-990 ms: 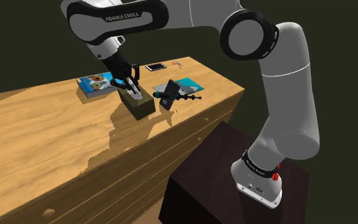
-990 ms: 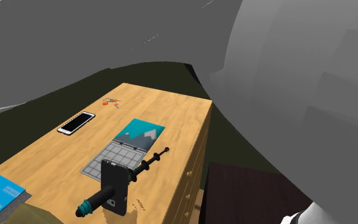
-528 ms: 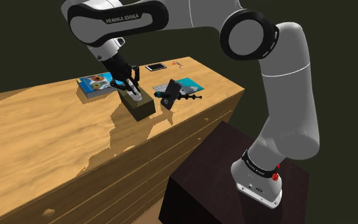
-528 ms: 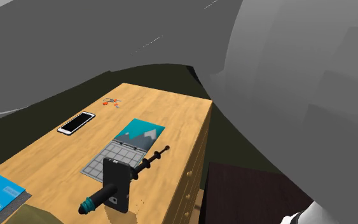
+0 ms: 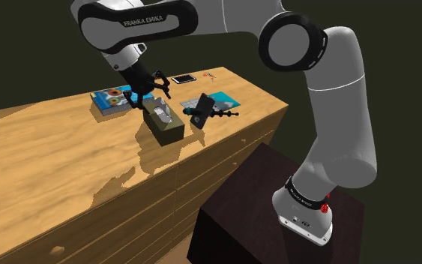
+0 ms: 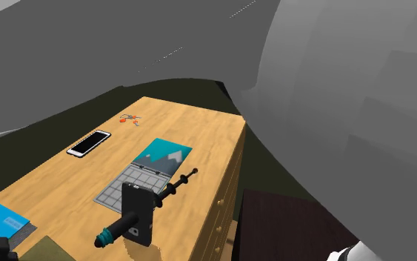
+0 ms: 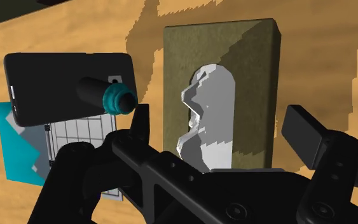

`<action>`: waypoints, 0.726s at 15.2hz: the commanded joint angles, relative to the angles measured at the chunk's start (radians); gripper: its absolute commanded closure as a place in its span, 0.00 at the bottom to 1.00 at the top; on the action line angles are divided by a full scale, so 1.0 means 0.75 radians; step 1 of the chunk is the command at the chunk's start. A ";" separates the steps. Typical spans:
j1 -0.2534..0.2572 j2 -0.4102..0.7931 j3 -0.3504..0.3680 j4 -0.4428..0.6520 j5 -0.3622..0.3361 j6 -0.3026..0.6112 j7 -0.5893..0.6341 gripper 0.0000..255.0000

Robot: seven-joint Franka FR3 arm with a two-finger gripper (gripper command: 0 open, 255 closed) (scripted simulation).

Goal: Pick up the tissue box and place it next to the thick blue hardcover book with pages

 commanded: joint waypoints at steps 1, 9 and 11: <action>0.026 0.072 -0.004 0.177 -0.009 -0.105 -0.013 0.00; 0.064 0.175 -0.014 0.421 -0.022 -0.242 -0.034 0.00; 0.064 0.175 -0.014 0.421 -0.022 -0.242 -0.034 0.00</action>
